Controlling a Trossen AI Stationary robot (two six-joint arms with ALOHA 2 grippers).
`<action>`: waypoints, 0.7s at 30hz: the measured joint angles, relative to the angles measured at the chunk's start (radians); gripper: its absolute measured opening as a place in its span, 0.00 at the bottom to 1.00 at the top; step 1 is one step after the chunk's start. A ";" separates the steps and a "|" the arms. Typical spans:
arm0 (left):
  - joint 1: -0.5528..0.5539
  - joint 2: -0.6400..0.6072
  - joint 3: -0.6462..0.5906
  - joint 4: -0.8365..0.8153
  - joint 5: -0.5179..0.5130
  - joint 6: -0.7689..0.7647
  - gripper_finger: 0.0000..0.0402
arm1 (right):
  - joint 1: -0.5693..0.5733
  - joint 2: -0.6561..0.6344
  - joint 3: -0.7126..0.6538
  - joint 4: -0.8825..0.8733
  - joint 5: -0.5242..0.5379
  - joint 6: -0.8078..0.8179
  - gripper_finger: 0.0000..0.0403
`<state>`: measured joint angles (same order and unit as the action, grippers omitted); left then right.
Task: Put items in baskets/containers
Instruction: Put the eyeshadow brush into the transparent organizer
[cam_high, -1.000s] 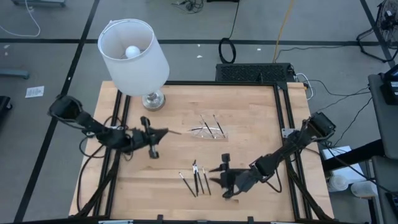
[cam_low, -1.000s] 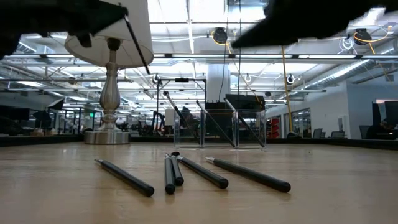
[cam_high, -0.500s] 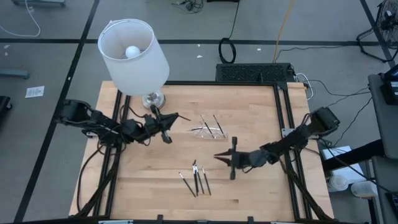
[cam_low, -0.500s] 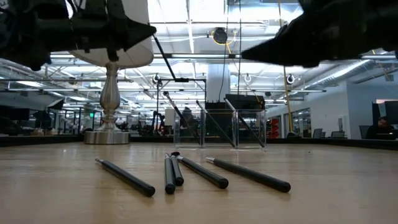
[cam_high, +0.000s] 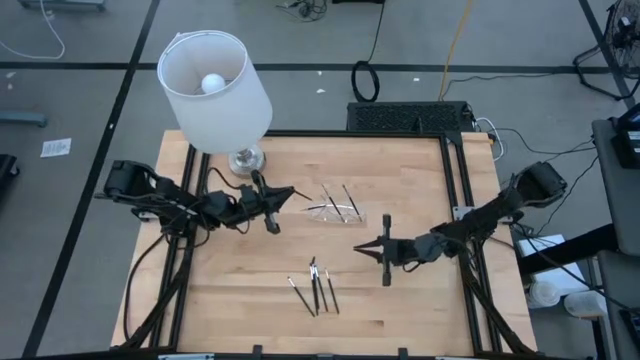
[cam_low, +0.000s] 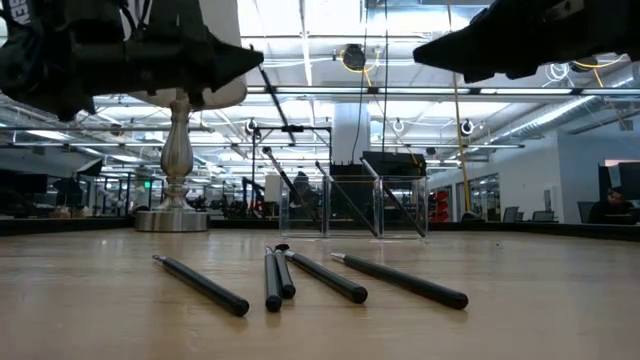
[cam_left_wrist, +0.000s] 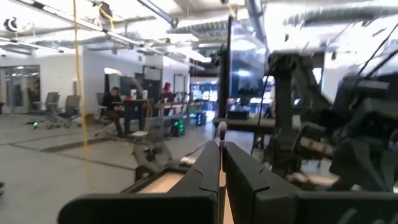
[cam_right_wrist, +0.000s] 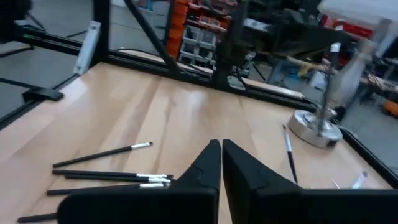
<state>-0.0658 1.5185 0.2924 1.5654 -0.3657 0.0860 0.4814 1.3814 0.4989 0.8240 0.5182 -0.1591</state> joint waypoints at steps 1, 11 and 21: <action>0.000 0.001 0.010 0.001 0.007 -0.002 0.02 | 0.005 0.000 0.000 0.018 0.000 -0.018 0.01; -0.001 0.127 0.092 0.001 0.053 0.019 0.02 | 0.025 -0.001 -0.001 0.122 0.000 -0.126 0.00; 0.029 0.247 0.134 0.001 -0.056 -0.039 0.02 | 0.025 0.000 -0.001 0.121 0.000 -0.141 0.00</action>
<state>-0.0368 1.7658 0.4263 1.5660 -0.4218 0.0473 0.5060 1.3811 0.4984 0.9453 0.5186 -0.3004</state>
